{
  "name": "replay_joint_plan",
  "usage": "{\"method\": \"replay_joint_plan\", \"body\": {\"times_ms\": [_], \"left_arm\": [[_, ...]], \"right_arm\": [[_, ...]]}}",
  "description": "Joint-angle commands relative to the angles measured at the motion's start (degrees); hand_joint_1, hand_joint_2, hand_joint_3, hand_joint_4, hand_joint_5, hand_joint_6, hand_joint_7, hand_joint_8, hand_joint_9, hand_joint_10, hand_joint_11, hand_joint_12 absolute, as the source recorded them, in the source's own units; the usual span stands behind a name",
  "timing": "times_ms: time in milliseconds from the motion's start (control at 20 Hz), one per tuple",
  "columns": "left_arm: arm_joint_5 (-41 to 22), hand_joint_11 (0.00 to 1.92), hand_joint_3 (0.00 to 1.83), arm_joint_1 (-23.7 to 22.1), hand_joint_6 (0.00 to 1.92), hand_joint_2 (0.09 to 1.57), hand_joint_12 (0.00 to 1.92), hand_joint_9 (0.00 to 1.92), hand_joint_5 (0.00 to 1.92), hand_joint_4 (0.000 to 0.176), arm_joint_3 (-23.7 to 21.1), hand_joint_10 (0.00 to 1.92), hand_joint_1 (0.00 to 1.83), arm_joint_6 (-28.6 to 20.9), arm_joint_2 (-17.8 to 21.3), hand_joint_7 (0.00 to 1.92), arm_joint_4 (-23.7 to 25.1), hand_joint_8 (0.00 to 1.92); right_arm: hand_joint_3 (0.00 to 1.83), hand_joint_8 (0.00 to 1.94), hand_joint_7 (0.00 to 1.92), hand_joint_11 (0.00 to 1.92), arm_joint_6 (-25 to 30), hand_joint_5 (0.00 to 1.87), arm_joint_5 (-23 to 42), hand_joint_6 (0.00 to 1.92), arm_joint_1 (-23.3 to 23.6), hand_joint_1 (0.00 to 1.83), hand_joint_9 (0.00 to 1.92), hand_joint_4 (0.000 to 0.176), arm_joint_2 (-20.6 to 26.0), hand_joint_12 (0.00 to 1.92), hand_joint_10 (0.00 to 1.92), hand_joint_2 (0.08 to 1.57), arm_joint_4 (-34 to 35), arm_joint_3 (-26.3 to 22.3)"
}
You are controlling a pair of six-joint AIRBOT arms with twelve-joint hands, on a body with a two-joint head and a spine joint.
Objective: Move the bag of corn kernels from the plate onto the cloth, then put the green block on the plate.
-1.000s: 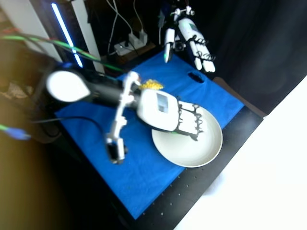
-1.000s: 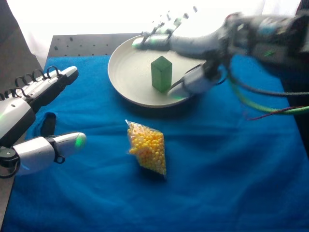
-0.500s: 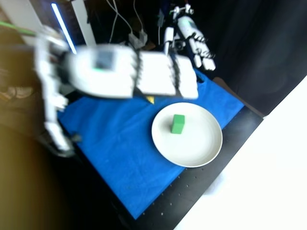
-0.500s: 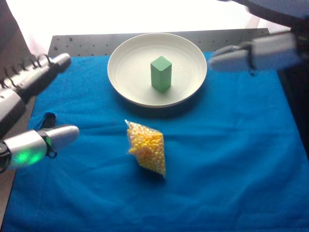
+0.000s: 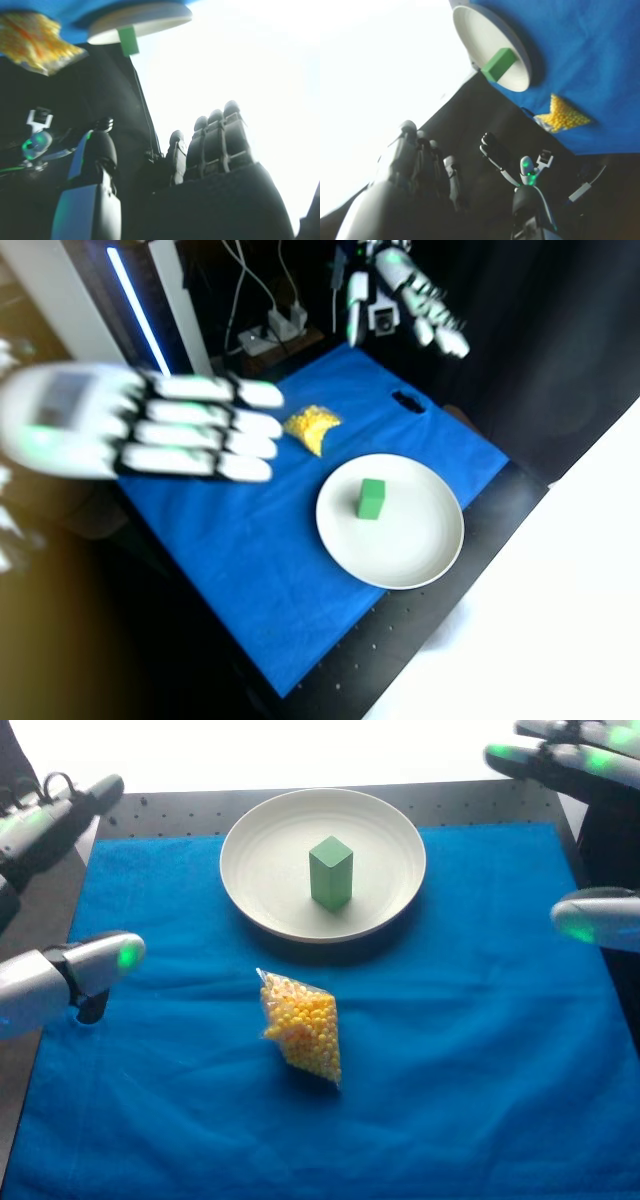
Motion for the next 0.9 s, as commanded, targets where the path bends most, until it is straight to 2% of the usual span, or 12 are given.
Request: {"method": "replay_joint_plan", "body": {"times_ms": [0, 100, 150, 250, 350, 450, 500, 550, 650, 750, 800, 850], "left_arm": [[-8.72, 0.00, 0.00, -0.48, 0.00, 1.18, 0.00, 0.00, 0.00, 0.158, -0.08, 0.00, 0.56, -0.09, 0.62, 0.00, 1.59, 0.00], [-10.42, 0.00, 0.00, -0.48, 0.00, 1.17, 0.00, 0.00, 0.00, 0.169, -0.61, 0.00, 0.58, 0.43, 1.64, 0.00, 1.93, 0.00], [-11.00, 0.00, 0.00, -0.50, 0.00, 1.17, 0.00, 0.00, 0.00, 0.175, -0.87, 0.00, 0.60, 0.85, 2.04, 0.00, 2.08, 0.00], [-12.31, 0.00, 0.00, -0.50, 0.00, 1.18, 0.00, 0.00, 0.00, 0.176, -1.57, 0.00, 0.58, 1.71, 2.99, 0.00, 2.49, 0.00], [-13.46, 0.00, 0.00, -0.50, 0.00, 1.17, 0.00, 0.00, 0.00, 0.176, -1.95, 0.00, 0.61, 1.94, 3.55, 0.00, 2.79, 0.00], [-15.35, 0.00, 0.00, -0.50, 0.00, 1.16, 0.00, 0.00, 0.00, 0.164, -2.56, 0.00, 0.60, 2.96, 4.41, 0.00, 3.19, 0.00], [-16.30, 0.00, 0.00, -0.50, 0.00, 1.16, 0.00, 0.00, 0.00, 0.159, -2.87, 0.00, 0.61, 3.61, 4.75, 0.00, 3.20, 0.00], [-18.14, 0.02, 0.00, -0.50, 0.00, 1.14, 0.01, 0.01, 0.00, 0.151, -3.26, 0.00, 0.61, 4.25, 5.25, 0.00, 2.81, 0.00], [-20.90, 0.00, 0.00, -0.50, 0.00, 1.17, 0.24, 0.01, 0.00, 0.175, -3.20, 0.00, 0.58, 4.45, 5.68, 0.00, 1.75, 0.00], [-21.30, 0.00, 0.00, -2.12, 0.00, 1.20, 0.08, 0.00, 0.00, 0.175, -2.55, 0.00, 0.57, 4.56, 6.14, 0.00, 1.68, 0.00], [-21.31, 0.00, 0.01, -3.58, 0.00, 1.27, 0.02, 0.00, 0.00, 0.176, -2.00, 0.00, 0.54, 4.83, 6.12, 0.00, 1.78, 0.00], [-21.31, 0.00, 0.01, -6.02, 0.00, 1.28, 0.00, 0.00, 0.00, 0.176, -1.44, 0.00, 0.51, 5.60, 5.83, 0.00, 2.39, 0.00]], "right_arm": [[0.02, 0.00, 0.00, 0.00, -0.06, 0.00, 12.48, 0.00, -1.36, 0.25, 0.00, 0.109, 0.74, 0.00, 0.00, 1.23, 3.90, -0.44], [0.01, 0.00, 0.00, 0.00, -1.61, 0.00, 21.35, 0.00, -7.46, 0.31, 0.00, 0.107, 2.27, 0.00, 0.00, 1.22, 9.14, -2.13], [0.00, 0.00, 0.00, 0.00, -2.26, 0.00, 24.89, 0.00, -9.67, 0.36, 0.00, 0.127, 2.86, 0.00, 0.00, 1.18, 11.06, -2.85], [0.00, 0.00, 0.00, 0.00, -2.43, 0.00, 32.50, 0.00, -14.99, 0.47, 0.00, 0.034, 3.65, 0.00, 0.00, 1.20, 14.70, -4.05], [0.00, 0.00, 0.00, 0.00, -2.43, 0.00, 39.05, 0.00, -18.91, 0.46, 0.00, 0.020, 3.93, 0.00, 0.00, 1.18, 17.74, -4.76], [0.01, 0.00, 0.00, 0.00, -2.43, 0.00, 45.27, 0.00, -21.84, 0.42, 0.00, 0.038, 4.43, 0.00, 0.00, 1.21, 20.12, -5.39], [0.00, 0.00, 0.00, 0.00, -2.44, 0.00, 46.73, 0.00, -22.17, 0.41, 0.00, 0.066, 4.64, 0.00, 0.00, 1.20, 20.52, -5.49], [0.00, 0.00, 0.00, 0.00, -2.44, 0.00, 48.74, 0.00, -22.30, 0.40, 0.00, 0.064, 5.14, 0.00, 0.00, 1.18, 21.07, -5.50], [0.00, 0.00, 0.00, 0.00, -2.44, 0.00, 49.05, 0.00, -22.27, 0.36, 0.00, 0.064, 5.42, 0.00, 0.00, 1.20, 21.76, -5.41], [0.00, 0.00, 0.00, 0.03, -2.44, 0.00, 49.05, 0.00, -22.26, 0.37, 0.00, 0.081, 5.93, 0.01, 0.00, 1.20, 22.64, -5.18], [0.00, 0.00, 0.00, 0.03, -2.44, 0.00, 49.05, 0.00, -22.26, 0.41, 0.02, 0.022, 6.08, 0.02, 0.01, 1.21, 23.07, -4.91], [0.00, 0.01, 0.10, 0.01, -2.44, 0.17, 49.05, 0.24, -22.26, 0.49, 0.06, 0.018, 6.19, 0.66, 0.06, 1.17, 24.11, -4.70]]}}
